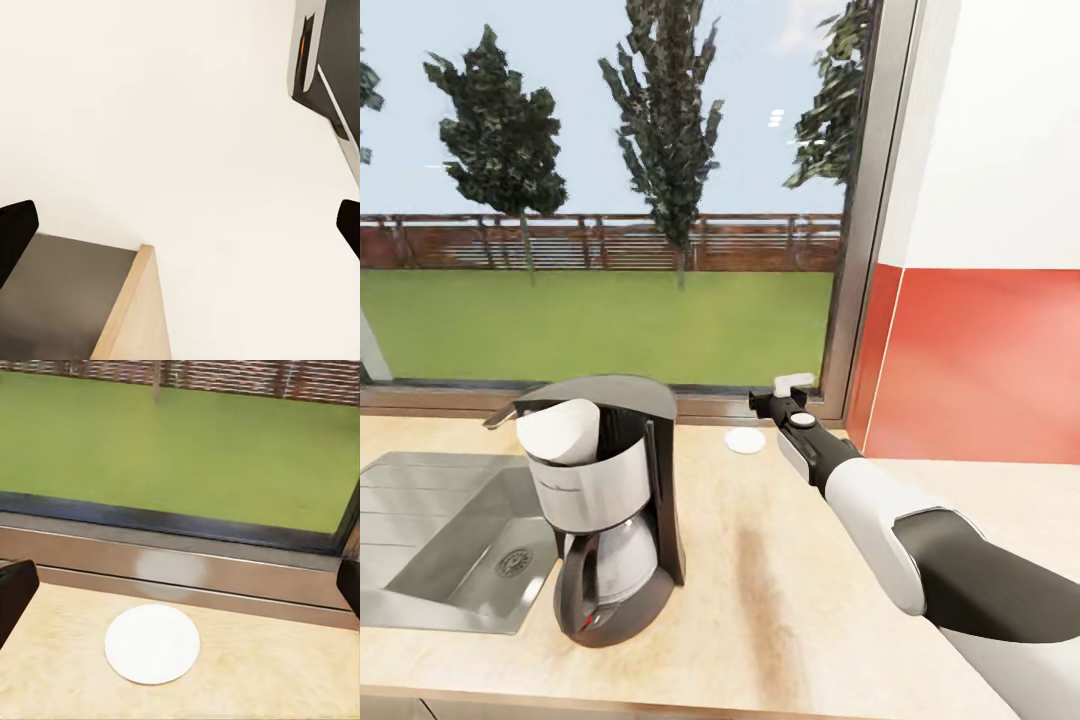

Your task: Set up a coffee station on the kitchen countertop: keep the coffee maker on the countertop, move the bottle of coffee from the kitchen shelf to the counter next to the coffee maker, place a paper coffee filter on top of the coffee maker, put the saucer next to the coffee maker with the coffee cup on the saucer, and place the electric kettle next to the coffee maker.

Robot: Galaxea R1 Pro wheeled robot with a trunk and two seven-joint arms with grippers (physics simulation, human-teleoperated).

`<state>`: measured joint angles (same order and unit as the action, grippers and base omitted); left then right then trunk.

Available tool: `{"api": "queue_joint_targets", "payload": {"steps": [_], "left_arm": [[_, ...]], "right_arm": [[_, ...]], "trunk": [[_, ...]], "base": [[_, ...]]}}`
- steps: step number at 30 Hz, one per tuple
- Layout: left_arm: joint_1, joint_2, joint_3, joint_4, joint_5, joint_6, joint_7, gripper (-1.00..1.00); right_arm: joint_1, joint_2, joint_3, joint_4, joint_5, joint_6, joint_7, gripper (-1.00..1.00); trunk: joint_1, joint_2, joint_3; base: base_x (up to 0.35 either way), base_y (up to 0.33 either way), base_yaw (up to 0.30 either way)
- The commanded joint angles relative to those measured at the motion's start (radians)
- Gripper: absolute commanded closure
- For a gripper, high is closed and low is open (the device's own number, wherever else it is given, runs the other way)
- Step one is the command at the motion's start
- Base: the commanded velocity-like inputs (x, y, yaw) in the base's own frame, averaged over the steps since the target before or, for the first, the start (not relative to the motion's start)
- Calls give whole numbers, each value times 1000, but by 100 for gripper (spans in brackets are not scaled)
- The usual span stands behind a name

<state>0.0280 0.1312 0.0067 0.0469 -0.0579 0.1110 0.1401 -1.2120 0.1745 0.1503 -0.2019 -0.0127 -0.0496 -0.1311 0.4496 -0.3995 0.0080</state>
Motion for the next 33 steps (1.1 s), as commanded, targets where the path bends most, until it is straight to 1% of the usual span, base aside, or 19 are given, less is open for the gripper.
{"api": "queue_joint_targets", "payload": {"steps": [1, 7, 16, 26, 33], "left_arm": [[2, -1, 1, -1, -6, 3, 2, -100], [13, -4, 1, -1, -5, 5, 3, -100], [44, -13, 1, 0, -6, 16, 2, -100], [50, -15, 1, -1, -7, 17, 2, -100], [50, -15, 1, -1, -7, 10, 2, -100]], "right_arm": [[0, 0, 6, 15, -2, -3, -5, -100], [0, 0, 6, 76, -3, -3, -6, -100], [0, 0, 4, 78, -4, -1, -8, -100], [0, 0, 6, 84, -4, -1, -7, -100], [6, 0, 6, 85, -5, -1, -7, -100]], "trunk": [[0, 0, 0], [0, 0, 0], [0, 0, 0], [0, 0, 0], [0, 0, 0]], "base": [[23, 0, 0], [7, 0, 0], [16, 0, 0], [265, 0, 0], [49, 0, 0]]}}
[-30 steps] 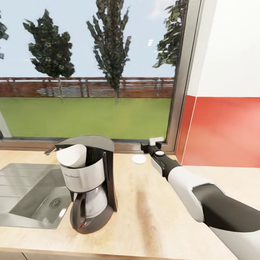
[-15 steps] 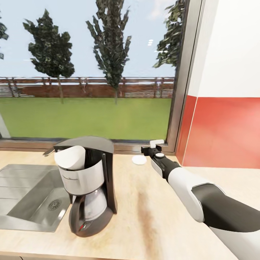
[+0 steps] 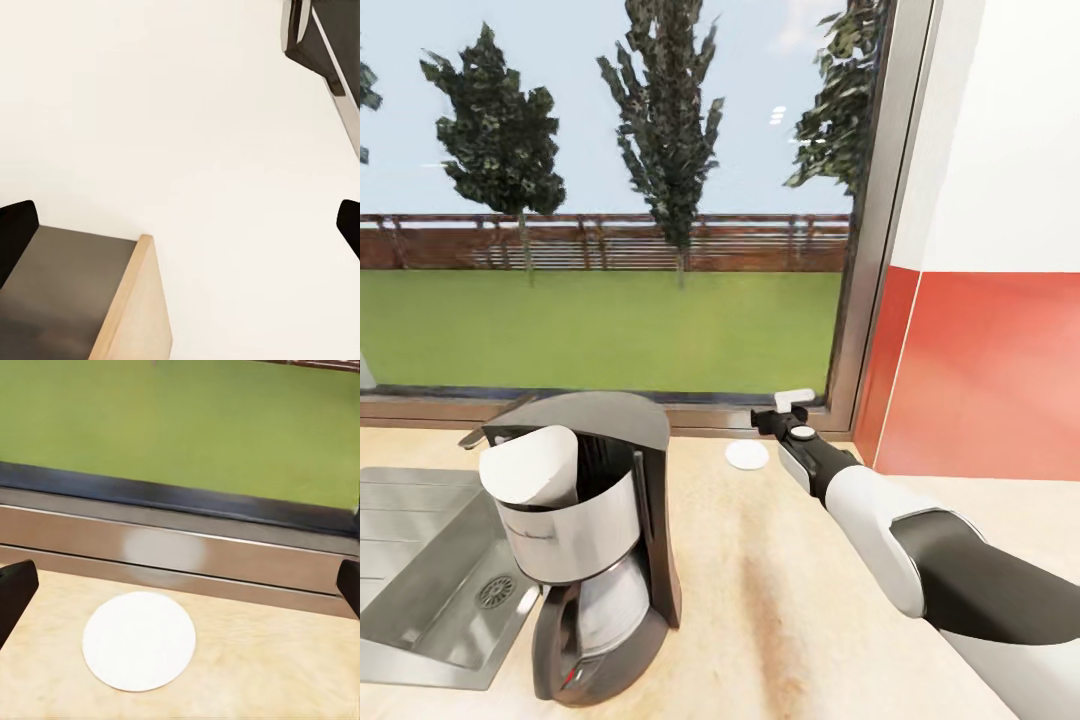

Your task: Set up a coffee station on the kitchen countertop: keep the coffee maker on the countertop, move the bottle of coffee from the kitchen shelf to the counter next to the coffee maker, place a paper coffee filter on top of the coffee maker, put the saucer next to the coffee maker with the coffee cup on the saucer, and place the electric kettle next to the coffee maker.

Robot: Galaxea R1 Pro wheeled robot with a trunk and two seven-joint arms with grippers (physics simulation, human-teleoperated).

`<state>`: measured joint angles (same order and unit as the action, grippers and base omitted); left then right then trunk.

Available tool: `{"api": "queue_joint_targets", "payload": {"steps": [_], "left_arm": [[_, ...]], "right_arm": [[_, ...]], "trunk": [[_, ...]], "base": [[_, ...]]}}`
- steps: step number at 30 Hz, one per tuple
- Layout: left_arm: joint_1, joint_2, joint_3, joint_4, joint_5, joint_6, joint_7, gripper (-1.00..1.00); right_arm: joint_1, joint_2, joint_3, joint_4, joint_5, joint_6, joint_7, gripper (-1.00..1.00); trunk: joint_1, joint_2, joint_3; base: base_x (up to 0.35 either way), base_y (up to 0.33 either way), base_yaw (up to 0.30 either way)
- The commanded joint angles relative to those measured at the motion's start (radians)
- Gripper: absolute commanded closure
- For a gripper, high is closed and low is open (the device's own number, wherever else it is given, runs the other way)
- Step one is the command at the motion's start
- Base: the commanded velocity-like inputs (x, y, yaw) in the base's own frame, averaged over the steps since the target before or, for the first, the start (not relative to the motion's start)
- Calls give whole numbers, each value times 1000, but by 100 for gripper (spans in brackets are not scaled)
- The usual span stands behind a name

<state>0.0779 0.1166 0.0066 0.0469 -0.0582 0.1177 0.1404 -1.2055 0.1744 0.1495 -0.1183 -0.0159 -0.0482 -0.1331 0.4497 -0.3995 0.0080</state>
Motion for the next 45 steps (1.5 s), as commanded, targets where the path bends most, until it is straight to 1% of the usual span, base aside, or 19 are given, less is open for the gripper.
{"api": "queue_joint_targets", "payload": {"steps": [1, 6, 15, 19, 21, 22, 24, 25, 27, 30, 34, 36, 41, 45], "left_arm": [[0, 0, 1, -1, -6, 3, 2, -100], [0, 0, 1, -1, -6, 2, 2, -100], [0, 0, 1, -1, -7, 3, 2, -100], [0, 0, 1, -1, -7, 4, 2, -100], [0, 0, 1, -1, -8, 5, 2, -100], [0, 0, 1, -1, -8, 5, 2, -100], [0, 0, 1, -1, -8, 5, 2, -100], [0, 0, 1, -1, -8, 5, 2, -100], [1, 0, 1, -1, -8, 5, 2, -100], [2, 0, 1, 0, -8, 5, 2, -100], [2, 0, 1, -1, -8, 3, 2, -100], [2, 0, 1, -1, -8, 2, 2, -100], [2, 1, 1, -1, -7, 3, 2, -100], [2, 1, 1, -1, -8, 3, 2, -100]], "right_arm": [[1, 0, 7, 1, -2, -2, -5, -100], [2, 0, 6, 0, -4, -2, -5, -100], [3, 0, 5, -1, -7, -2, -5, -100], [3, 0, 2, -5, -20, 6, -5, -100], [3, 0, -1, -11, -29, 34, -5, -100], [2, 0, -1, -21, -32, 64, -5, -100], [2, 0, -2, -106, -35, 206, -5, -100], [2, 0, -2, -184, -35, 311, -6, -100], [2, 0, -2, -216, -35, 351, -6, -100], [2, 0, 4, -235, -34, 375, -5, -100], [2, 0, 7, -231, -32, 378, -5, -100], [2, 0, 7, -215, -32, 377, -5, -100], [3, 0, 7, -139, -34, 373, -4, -100], [2, 0, 7, -132, -34, 372, -4, -100]], "trunk": [[0, 0, 0], [0, 0, -2], [0, 0, -14], [0, 0, -21], [0, 0, -24], [0, 0, -26], [0, 0, -29], [0, 0, -30], [0, 0, -32], [0, 0, -33], [0, 0, -33], [0, 0, -33], [0, 0, -35], [0, 0, -41]], "base": [[7, 0, 0], [3, 0, 32], [0, 0, 28], [0, 0, 1], [0, 0, 0], [0, 0, 0], [0, 0, 0], [0, 0, 0], [0, 0, 0], [0, 0, 0], [0, 0, 0], [0, 0, 0], [0, 0, 0], [0, 0, 0]]}}
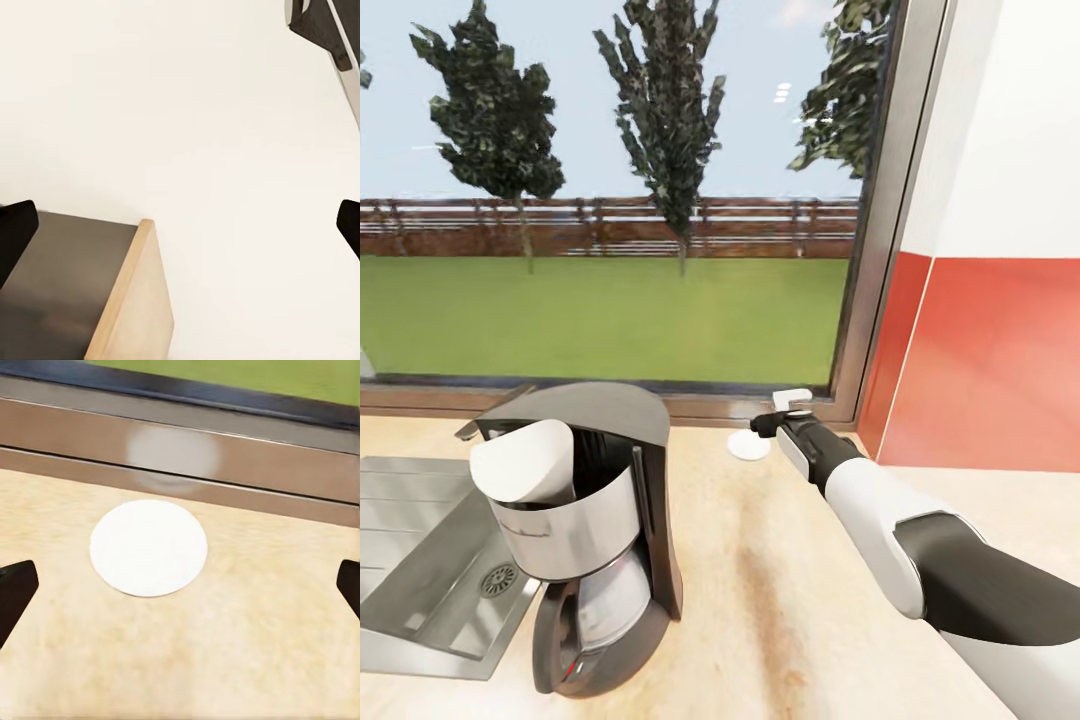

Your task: Set up a coffee station on the kitchen countertop: keep the coffee maker on the countertop, move the bottle of coffee from the kitchen shelf to the counter next to the coffee maker, place a paper coffee filter on top of the coffee maker, put the saucer next to the coffee maker with the coffee cup on the saucer, and place the electric kettle next to the coffee maker.

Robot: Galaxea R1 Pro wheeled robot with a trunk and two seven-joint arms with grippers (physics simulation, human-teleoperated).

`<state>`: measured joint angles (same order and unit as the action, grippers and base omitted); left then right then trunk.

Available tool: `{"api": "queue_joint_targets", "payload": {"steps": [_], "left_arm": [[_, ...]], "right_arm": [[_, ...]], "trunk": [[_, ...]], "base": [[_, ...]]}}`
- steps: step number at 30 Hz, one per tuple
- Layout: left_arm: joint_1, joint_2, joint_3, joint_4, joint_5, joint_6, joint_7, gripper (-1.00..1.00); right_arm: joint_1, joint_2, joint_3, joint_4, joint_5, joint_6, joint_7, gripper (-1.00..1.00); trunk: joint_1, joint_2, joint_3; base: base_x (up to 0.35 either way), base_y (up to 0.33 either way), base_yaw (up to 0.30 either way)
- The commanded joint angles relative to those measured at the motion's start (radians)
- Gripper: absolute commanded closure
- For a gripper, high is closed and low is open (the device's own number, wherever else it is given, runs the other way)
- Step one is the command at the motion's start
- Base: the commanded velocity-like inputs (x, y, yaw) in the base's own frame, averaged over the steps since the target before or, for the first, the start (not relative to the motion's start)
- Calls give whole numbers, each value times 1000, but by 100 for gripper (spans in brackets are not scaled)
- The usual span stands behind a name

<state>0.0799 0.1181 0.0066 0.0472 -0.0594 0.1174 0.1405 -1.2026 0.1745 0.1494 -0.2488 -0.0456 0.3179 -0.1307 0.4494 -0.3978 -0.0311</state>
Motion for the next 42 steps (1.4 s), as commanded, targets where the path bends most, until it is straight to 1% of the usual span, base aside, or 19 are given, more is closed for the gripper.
{"api": "queue_joint_targets", "payload": {"steps": [1, 12, 14, 16, 28, 42], "left_arm": [[0, 0, 1, -1, -6, 4, 2, -100], [0, -1, 1, 0, -6, 8, 2, -100], [7, 0, 1, 0, -7, 8, 2, -100], [26, 1, 1, -1, -7, 4, 2, -100], [30, 0, 1, -1, -7, 0, 2, -100], [30, -2, 1, -1, -7, -2, 2, -100]], "right_arm": [[-1, 0, 7, -1, -5, 6, -6, -100], [0, 0, 6, -1, -5, 5, -6, -100], [-1, -3, 6, -1, -5, 5, -6, -100], [0, -5, 5, -1, -5, 4, -6, -100], [0, -6, 5, -3, -5, 3, -6, -100], [-1, -4, 2, -9, -6, 4, -6, -100]], "trunk": [[1, -2, -4], [1, -2, -21], [1, -2, -24], [1, -2, -27], [1, -2, -46], [1, -2, -67]], "base": [[0, 0, 0], [0, 0, 0], [0, 0, 0], [0, 0, 0], [0, 0, 4], [0, 0, 119]]}}
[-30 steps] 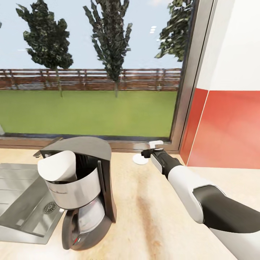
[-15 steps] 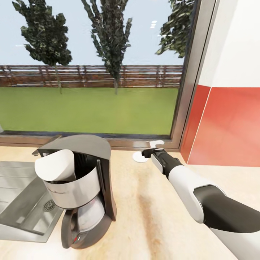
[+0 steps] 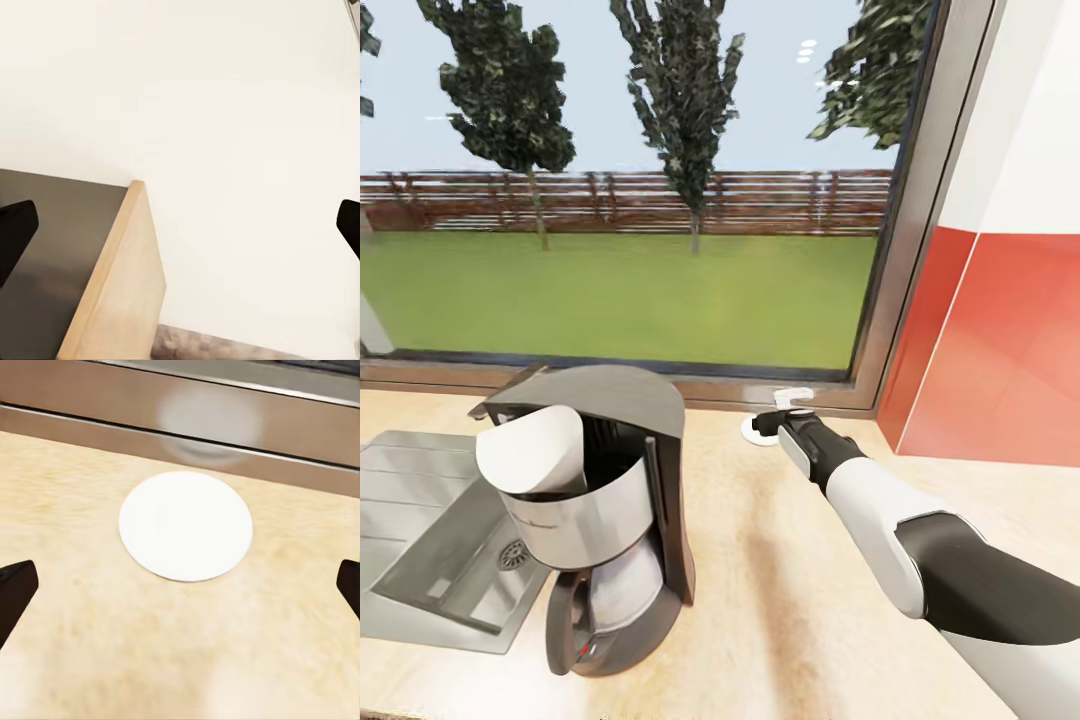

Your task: Set up a coffee station on the kitchen countertop: keep the coffee maker on the countertop, move the bottle of coffee from the kitchen shelf to the counter next to the coffee maker, place a paper coffee filter on top of the coffee maker, put the saucer next to the coffee maker with the coffee cup on the saucer, and place the electric kettle next to the coffee maker.

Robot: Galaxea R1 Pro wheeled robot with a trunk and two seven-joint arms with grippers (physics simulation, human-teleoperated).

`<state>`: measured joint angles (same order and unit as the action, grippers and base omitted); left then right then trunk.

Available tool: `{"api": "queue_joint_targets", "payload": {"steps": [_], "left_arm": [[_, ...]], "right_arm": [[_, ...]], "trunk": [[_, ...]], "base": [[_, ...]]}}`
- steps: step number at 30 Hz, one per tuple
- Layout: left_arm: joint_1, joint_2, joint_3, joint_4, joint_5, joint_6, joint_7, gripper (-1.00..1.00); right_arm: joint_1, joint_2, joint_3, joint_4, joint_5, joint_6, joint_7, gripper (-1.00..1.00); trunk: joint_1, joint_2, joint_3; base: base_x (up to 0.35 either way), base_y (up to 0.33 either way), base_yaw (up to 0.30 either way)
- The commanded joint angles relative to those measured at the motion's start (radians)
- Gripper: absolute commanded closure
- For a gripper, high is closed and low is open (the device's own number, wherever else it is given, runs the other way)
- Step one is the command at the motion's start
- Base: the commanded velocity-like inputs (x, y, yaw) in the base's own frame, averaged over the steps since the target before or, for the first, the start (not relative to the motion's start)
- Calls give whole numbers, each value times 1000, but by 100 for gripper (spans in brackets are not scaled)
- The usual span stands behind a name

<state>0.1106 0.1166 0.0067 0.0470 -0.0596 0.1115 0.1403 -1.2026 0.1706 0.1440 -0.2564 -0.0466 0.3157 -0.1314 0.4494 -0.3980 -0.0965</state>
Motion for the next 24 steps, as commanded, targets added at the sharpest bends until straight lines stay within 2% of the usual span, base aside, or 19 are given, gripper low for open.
{"api": "queue_joint_targets", "payload": {"steps": [1, 9, 12, 16, 24], "left_arm": [[0, 0, 1, -1, -6, 4, 2, -100], [0, 0, 1, -1, -6, 4, 2, -100], [0, 0, 1, -1, -6, 4, 2, -100], [0, 0, 1, -1, -6, 4, 2, -100], [0, 0, 1, -1, -6, 4, 1, -100]], "right_arm": [[0, 0, 6, -2, -5, 6, -6, -100], [0, -2, 4, -60, -4, 6, -7, -100], [-1, -11, 3, -67, -4, 5, -8, -100], [-1, -31, 2, -70, -5, 5, -7, -100], [0, -34, 3, -71, -6, 5, -7, -100]], "trunk": [[1, -2, -3], [1, -2, -15], [1, -2, -20], [1, -2, -26], [1, -2, -39]], "base": [[0, 0, 143], [0, 0, 143], [0, 0, 99], [0, 0, 25], [0, 0, 2]]}}
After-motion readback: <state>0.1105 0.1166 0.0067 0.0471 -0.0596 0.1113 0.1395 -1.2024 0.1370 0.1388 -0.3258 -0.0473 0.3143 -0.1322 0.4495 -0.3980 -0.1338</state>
